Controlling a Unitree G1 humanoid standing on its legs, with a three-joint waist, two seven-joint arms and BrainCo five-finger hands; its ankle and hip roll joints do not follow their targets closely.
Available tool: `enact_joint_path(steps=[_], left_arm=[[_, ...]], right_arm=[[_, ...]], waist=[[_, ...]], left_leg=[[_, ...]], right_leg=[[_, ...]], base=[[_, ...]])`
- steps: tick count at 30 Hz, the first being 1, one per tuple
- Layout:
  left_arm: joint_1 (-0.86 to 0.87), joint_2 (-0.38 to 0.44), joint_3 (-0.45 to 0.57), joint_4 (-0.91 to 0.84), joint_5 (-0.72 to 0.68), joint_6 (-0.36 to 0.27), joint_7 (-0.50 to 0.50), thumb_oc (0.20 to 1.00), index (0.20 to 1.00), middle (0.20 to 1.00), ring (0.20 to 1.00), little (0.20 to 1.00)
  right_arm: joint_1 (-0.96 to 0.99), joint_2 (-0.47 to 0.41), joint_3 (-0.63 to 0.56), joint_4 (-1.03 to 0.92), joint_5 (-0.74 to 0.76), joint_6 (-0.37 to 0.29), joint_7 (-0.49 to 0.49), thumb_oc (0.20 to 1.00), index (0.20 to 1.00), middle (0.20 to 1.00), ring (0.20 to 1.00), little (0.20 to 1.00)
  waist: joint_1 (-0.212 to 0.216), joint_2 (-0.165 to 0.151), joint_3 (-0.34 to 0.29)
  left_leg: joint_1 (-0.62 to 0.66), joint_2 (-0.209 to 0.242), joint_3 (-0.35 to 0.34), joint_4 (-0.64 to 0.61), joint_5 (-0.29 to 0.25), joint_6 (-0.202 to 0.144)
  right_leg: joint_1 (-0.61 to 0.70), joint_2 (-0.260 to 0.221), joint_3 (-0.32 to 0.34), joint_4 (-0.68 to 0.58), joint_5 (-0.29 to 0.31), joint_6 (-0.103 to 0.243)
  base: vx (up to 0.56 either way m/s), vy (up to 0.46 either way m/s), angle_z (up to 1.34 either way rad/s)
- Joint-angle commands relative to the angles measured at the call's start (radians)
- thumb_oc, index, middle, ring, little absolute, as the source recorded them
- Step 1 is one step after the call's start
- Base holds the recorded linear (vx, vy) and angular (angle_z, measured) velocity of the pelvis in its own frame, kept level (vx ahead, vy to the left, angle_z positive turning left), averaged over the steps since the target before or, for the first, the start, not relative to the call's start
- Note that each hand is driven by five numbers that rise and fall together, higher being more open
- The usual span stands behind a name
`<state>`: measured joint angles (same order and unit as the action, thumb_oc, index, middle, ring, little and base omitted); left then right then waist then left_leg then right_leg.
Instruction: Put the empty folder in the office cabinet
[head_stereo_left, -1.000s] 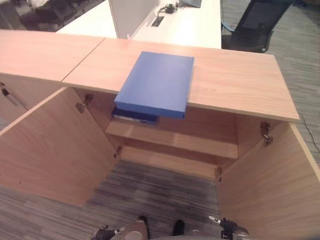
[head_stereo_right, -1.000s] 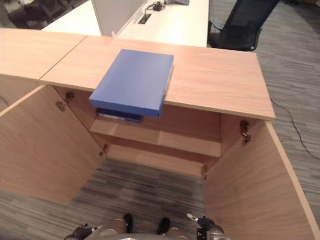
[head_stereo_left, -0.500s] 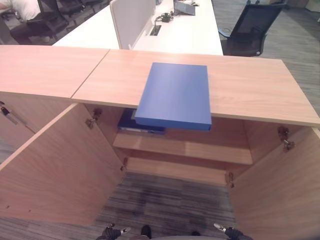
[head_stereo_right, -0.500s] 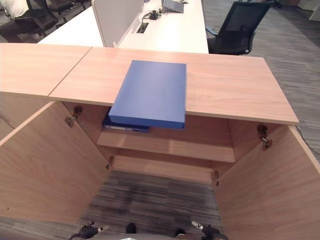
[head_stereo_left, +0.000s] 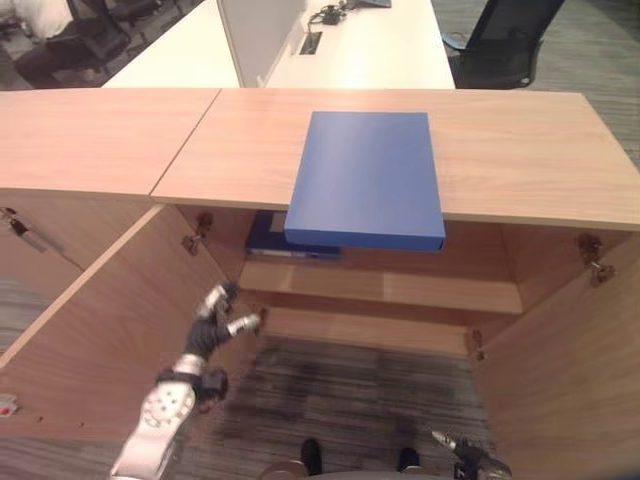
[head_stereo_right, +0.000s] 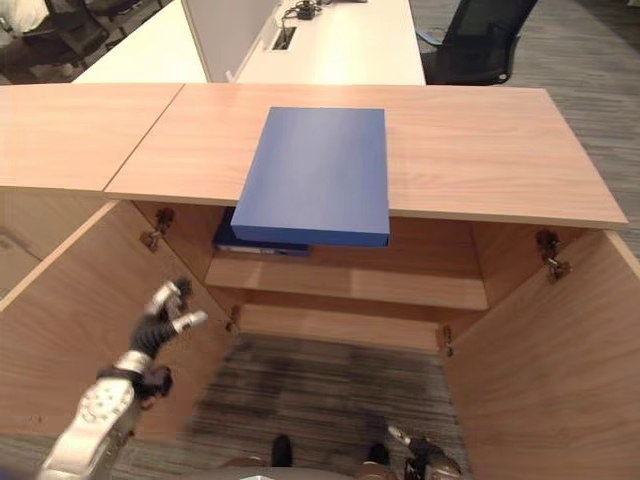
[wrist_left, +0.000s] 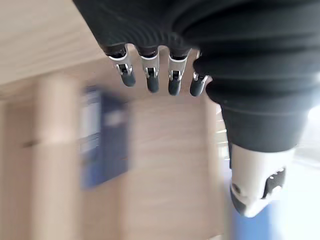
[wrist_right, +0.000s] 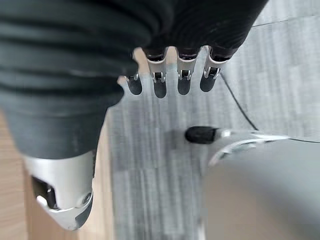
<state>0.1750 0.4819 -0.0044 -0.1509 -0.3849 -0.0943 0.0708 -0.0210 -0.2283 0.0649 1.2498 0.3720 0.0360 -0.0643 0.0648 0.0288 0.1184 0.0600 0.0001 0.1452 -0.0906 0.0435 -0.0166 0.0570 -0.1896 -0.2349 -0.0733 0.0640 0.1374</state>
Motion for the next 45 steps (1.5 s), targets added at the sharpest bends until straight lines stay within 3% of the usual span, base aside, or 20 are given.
enact_joint_path(steps=[1, 5, 9, 14, 16, 17, 24, 35, 45], left_arm=[[-0.004, 0.001, 0.066, -0.068, 0.1, -0.101, 0.047, 1.0, 1.0, 1.0, 1.0, 1.0], [-0.02, -0.03, 0.159, -0.195, 0.325, -0.142, 0.23, 1.0, 1.0, 1.0, 1.0, 1.0], [-0.097, 0.024, 0.144, -0.22, 0.528, -0.131, 0.319, 1.0, 1.0, 1.0, 1.0, 1.0], [-0.314, 0.167, -0.024, -0.26, 0.729, -0.147, 0.301, 1.0, 1.0, 1.0, 1.0, 1.0], [-0.414, 0.208, -0.116, -0.27, 0.799, -0.156, 0.29, 1.0, 1.0, 1.0, 1.0, 1.0], [-0.52, 0.222, -0.216, -0.231, 0.835, -0.153, 0.283, 1.0, 1.0, 1.0, 1.0, 1.0], [-0.69, 0.239, -0.403, -0.102, 0.941, -0.14, 0.245, 1.0, 1.0, 1.0, 1.0, 1.0], [-0.761, 0.173, -0.525, 0.074, 1.038, -0.097, 0.217, 1.0, 1.0, 1.0, 1.0, 1.0], [-0.826, 0.106, -0.595, 0.259, 1.161, -0.032, 0.25, 1.0, 1.0, 1.0, 1.0, 1.0]], right_arm=[[-0.05, 0.058, 0.021, 0.029, -0.011, -0.009, 0.008, 1.0, 1.0, 1.0, 1.0, 1.0], [-0.025, 0.094, 0.049, 0.023, -0.004, -0.025, -0.005, 1.0, 1.0, 1.0, 1.0, 1.0], [-0.007, 0.105, 0.068, 0.014, -0.007, -0.042, -0.029, 1.0, 1.0, 1.0, 1.0, 1.0], [-0.007, 0.095, 0.089, 0.03, -0.026, -0.041, -0.038, 1.0, 1.0, 1.0, 1.0, 1.0], [-0.005, 0.089, 0.1, 0.041, -0.033, -0.043, -0.041, 1.0, 1.0, 1.0, 1.0, 1.0], [-0.008, 0.084, 0.106, 0.051, -0.036, -0.042, -0.044, 1.0, 1.0, 1.0, 1.0, 1.0], [-0.02, 0.065, 0.11, 0.065, -0.027, -0.035, -0.042, 1.0, 1.0, 1.0, 1.0, 1.0], [-0.03, 0.058, 0.108, 0.09, -0.021, -0.026, -0.045, 1.0, 1.0, 1.0, 1.0, 1.0], [-0.036, 0.055, 0.118, 0.101, -0.02, -0.024, -0.055, 1.0, 1.0, 1.0, 1.0, 1.0]], waist=[[0.014, -0.057, -0.026], [0.023, -0.076, -0.026], [0.018, -0.089, -0.03], [-0.012, -0.095, -0.051], [-0.026, -0.096, -0.06], [-0.037, -0.095, -0.066], [-0.059, -0.092, -0.073], [-0.073, -0.092, -0.077], [-0.082, -0.09, -0.08]], left_leg=[[-0.035, -0.014, -0.02, 0.003, -0.072, 0.004], [-0.032, -0.009, -0.024, 0.003, -0.077, -0.003], [-0.029, -0.003, -0.026, 0.003, -0.077, -0.013], [-0.01, -0.002, -0.02, 0.003, -0.087, -0.019], [-0.001, -0.002, -0.014, 0.003, -0.092, -0.017], [0.002, -0.003, -0.01, 0.003, -0.094, -0.014], [0.011, -0.005, 0.001, 0.003, -0.1, -0.008], [0.022, -0.008, 0.01, 0.003, -0.105, -0.003], [0.033, -0.004, 0.019, 0.003, -0.108, -0.002]], right_leg=[[-0.004, -0.084, -0.024, 0.012, 0.079, 0.086], [0.007, -0.079, -0.037, -0.002, 0.072, 0.085], [0.017, -0.075, -0.046, -0.008, 0.065, 0.086], [0.03, -0.075, -0.049, -0.007, 0.064, 0.092], [0.034, -0.078, -0.047, -0.006, 0.067, 0.096], [0.033, -0.08, -0.043, -0.003, 0.069, 0.099], [0.026, -0.088, -0.035, 0.003, 0.079, 0.105], [0.032, -0.09, -0.03, -0.002, 0.08, 0.105], [0.038, -0.086, -0.026, -0.007, 0.08, 0.102]], base=[[0.02, -0.07, -0.05], [0.0, -0.063, -0.05], [0.0, -0.064, 0.02], [0.03, -0.036, 0.0], [0.02, 0.007, -0.01], [0.0, 0.0, 0.0], [0.0, 0.003, -0.01], [0.0, 0.0, 0.0], [0.0, -0.001, -0.02]])
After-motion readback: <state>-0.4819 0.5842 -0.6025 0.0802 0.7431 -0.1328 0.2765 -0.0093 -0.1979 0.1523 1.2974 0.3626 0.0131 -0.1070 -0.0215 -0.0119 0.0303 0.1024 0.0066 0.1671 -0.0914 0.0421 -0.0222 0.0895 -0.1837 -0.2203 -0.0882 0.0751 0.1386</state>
